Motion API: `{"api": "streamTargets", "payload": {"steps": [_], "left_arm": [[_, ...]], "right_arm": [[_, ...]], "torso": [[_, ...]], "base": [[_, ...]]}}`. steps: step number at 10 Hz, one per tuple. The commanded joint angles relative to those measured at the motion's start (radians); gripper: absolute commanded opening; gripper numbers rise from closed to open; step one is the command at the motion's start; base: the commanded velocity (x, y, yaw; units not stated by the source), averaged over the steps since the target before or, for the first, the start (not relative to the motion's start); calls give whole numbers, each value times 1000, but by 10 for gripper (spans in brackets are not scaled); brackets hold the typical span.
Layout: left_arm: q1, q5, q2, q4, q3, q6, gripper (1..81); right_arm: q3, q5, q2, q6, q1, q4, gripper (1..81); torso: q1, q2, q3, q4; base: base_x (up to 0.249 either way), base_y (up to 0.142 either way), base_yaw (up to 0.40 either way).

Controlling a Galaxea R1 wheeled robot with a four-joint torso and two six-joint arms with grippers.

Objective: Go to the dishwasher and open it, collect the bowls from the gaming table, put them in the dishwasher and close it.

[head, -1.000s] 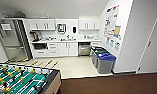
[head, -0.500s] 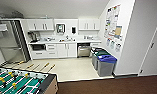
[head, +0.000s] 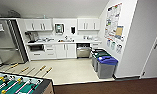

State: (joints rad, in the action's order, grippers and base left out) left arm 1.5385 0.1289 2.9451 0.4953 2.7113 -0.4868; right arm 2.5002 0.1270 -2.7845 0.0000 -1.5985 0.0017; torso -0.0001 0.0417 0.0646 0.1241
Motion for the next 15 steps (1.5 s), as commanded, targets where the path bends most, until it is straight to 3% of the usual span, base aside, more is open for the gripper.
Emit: {"api": "streamTargets", "payload": {"steps": [1,15], "left_arm": [[-44,-37,-10,5,2,-1,10],[-44,-34,-10,0,2,1,10]], "right_arm": [[-3,-55,23,-3,38,-8,10],[-6,-49,24,-3,33,-8,10]], "torso": [[0,0,0,0],[0,0,0,0]], "base": [[202,-68,0],[202,0,0]]}}
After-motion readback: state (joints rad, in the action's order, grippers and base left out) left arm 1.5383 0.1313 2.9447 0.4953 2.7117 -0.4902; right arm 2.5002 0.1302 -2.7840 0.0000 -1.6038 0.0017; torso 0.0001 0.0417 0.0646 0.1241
